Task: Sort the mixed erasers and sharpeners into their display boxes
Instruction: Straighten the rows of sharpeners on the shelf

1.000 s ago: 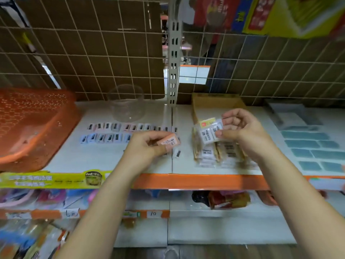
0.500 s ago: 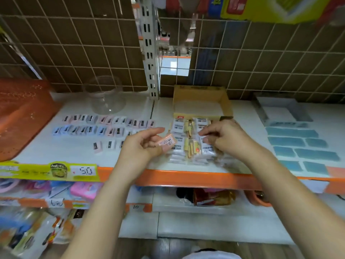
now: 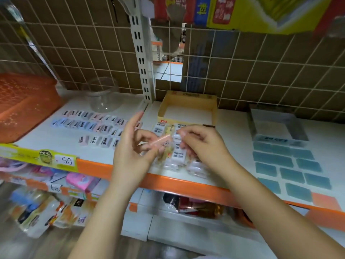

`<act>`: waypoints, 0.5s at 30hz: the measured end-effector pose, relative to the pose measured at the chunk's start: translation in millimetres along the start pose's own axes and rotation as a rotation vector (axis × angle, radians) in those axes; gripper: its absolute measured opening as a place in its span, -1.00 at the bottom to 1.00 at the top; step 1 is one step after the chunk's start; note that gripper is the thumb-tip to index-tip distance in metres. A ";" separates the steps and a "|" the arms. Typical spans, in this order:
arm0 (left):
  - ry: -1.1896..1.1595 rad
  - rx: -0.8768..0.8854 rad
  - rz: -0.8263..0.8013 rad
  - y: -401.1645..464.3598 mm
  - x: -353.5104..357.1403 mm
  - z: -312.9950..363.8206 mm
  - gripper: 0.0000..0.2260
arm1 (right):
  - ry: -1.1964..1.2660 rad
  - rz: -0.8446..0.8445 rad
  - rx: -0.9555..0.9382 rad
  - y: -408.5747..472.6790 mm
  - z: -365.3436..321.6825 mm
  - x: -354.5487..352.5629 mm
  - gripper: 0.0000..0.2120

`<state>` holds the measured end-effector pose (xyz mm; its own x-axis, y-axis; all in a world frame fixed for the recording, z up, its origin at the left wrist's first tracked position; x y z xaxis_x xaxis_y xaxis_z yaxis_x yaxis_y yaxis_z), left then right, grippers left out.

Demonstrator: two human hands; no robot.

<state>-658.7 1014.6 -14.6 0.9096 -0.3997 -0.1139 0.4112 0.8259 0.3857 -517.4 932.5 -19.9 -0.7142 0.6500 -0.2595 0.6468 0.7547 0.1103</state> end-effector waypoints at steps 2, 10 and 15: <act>0.095 0.180 -0.052 -5.3 6.0 6.9 -0.26 | 0.173 -0.091 0.161 -9.3 -4.5 -2.6 -0.77; 0.382 0.544 -0.172 -14.9 33.4 15.6 -0.61 | 0.406 -0.038 0.243 -32.8 -7.0 -35.9 -0.87; 0.485 0.547 -0.288 -26.6 63.5 13.4 -0.72 | 0.230 0.157 0.178 -56.2 4.5 -84.8 -0.79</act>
<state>-612.7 962.0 -19.8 0.7484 -0.2462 -0.6159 0.6610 0.3532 0.6621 -492.0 834.5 -8.4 -0.6304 0.7758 -0.0268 0.7761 0.6292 -0.0433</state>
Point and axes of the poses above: each hand's wrist, its own y-axis towards the middle knuckle, its own x-axis out of the palm, z = x × y, the point moved 4 cm from there along y, towards the middle knuckle, and after that the axes turned 8 degrees about z, right-handed, at the moved point
